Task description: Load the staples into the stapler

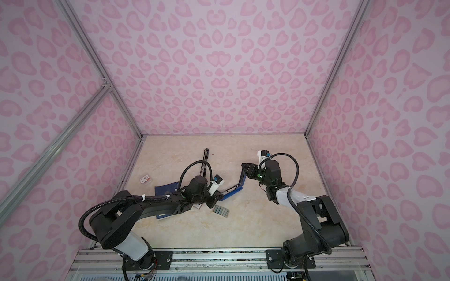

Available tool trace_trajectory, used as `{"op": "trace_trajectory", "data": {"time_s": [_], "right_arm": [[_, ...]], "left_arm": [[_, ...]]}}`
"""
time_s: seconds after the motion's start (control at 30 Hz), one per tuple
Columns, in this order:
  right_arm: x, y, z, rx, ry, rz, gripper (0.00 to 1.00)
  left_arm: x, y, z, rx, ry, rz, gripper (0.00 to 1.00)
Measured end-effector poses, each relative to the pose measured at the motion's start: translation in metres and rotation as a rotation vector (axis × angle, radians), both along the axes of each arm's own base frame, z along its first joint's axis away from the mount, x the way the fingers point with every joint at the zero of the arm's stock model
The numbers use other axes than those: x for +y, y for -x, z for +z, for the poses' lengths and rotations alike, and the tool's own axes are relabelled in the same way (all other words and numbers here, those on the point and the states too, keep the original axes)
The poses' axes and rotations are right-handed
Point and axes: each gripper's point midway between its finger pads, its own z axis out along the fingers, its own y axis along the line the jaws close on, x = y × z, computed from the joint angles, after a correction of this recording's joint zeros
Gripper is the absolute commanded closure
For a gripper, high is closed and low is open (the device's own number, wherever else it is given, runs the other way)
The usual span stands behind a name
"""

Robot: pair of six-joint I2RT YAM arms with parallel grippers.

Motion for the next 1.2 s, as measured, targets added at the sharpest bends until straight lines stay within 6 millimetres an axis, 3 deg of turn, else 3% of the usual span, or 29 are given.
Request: {"op": "trace_trajectory", "data": {"time_s": [0.63,1.2], "right_arm": [[0.035,0.019,0.006,-0.070,0.186,0.071,0.58],[0.049,0.029,0.006,-0.107,0.277,0.088,0.57]], "left_arm": [[-0.001,-0.002,0.011,0.003,0.013,0.015,0.89],[-0.005,-0.009,0.022,-0.017,0.030,0.028,0.89]]}}
